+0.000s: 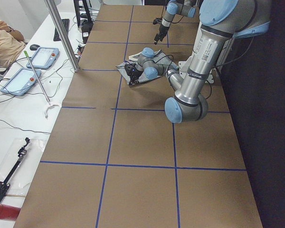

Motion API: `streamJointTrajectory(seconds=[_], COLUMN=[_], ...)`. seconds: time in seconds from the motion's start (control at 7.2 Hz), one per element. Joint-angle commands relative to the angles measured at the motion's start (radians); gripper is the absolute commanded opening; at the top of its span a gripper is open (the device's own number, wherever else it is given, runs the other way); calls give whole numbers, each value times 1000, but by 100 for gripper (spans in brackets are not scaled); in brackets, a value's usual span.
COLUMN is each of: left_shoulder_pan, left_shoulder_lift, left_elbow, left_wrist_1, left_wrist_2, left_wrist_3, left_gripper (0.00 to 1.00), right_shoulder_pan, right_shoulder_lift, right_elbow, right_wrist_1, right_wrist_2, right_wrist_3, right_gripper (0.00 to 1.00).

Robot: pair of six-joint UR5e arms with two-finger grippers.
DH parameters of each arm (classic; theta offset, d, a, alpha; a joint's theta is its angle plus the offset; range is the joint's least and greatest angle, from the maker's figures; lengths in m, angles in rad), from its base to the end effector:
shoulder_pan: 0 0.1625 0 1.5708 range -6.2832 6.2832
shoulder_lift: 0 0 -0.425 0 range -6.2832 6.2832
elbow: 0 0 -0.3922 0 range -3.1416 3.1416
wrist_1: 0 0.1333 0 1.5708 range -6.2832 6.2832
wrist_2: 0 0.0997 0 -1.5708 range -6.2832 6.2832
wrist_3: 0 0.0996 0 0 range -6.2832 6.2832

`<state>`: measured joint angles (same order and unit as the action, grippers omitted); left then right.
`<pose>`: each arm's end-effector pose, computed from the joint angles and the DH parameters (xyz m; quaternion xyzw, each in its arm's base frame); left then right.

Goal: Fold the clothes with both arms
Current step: 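Release and raise the left gripper while the right gripper moves to the near edge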

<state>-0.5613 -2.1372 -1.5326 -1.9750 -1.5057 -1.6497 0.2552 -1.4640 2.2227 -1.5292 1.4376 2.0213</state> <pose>0.5233 -0.4941 0.3026 0.1355 0.4293 -0.2948 0.8429 -0.4180 -0.2605 0.3125 0.0231 -0.3928 0.3419 0.8534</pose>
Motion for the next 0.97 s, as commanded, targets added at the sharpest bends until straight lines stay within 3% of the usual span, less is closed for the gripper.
streamJointTrajectory(seconds=[0.0, 0.28, 0.56, 0.69, 0.83], left_shoulder_pan=[-104, -111, -127, -135, -146], left_shoulder_lift=[-136, -161, -164, -164, -139], left_elbow=[228, 273, 374, 364, 274], left_wrist_1=[-141, -177, -311, -329, -341], left_wrist_2=[2, 1, 2, -2, -10], left_wrist_3=[95, 102, 140, 139, 139], left_gripper=[0, 0, 0, 29, 38], right_shoulder_pan=[1, -1, -2, -13, -27], right_shoulder_lift=[1, 22, 45, 68, 132], right_elbow=[6, 5, 6, 2, -27], right_wrist_1=[0, 0, 0, 0, 0], right_wrist_2=[0, -2, -19, -26, -28], right_wrist_3=[2, 4, 5, 7, 8], right_gripper=[100, 100, 100, 100, 100])
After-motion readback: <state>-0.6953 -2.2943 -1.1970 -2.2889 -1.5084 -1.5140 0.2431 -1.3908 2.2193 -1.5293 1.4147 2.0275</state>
